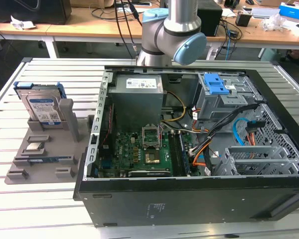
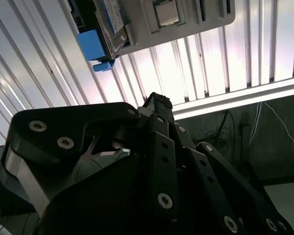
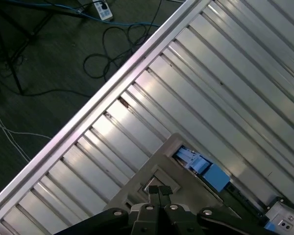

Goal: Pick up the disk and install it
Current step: 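Pick up the disk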

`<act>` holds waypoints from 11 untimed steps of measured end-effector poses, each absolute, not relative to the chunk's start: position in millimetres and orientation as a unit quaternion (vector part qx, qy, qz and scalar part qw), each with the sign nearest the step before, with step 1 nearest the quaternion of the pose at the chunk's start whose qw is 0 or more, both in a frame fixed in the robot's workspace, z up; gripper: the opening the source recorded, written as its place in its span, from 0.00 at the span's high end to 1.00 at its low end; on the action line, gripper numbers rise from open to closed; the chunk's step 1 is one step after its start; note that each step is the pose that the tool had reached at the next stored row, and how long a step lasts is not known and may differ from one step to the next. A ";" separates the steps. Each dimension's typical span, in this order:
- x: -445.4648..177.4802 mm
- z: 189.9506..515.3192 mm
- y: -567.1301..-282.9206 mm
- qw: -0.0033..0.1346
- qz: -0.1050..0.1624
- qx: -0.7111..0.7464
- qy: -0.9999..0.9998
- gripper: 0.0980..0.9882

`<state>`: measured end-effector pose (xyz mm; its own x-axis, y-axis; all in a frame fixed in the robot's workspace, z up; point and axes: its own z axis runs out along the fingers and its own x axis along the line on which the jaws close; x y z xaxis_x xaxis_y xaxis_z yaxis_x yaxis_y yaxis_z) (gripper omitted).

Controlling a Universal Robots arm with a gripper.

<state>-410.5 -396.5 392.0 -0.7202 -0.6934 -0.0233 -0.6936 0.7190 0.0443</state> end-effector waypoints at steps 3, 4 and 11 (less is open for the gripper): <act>-410.5 392.0 -396.6 0.002 0.025 -0.386 0.922 1.00; -410.5 392.0 -396.5 0.002 0.025 -0.391 0.920 1.00; -410.5 392.0 -396.6 0.001 0.025 -0.416 0.909 1.00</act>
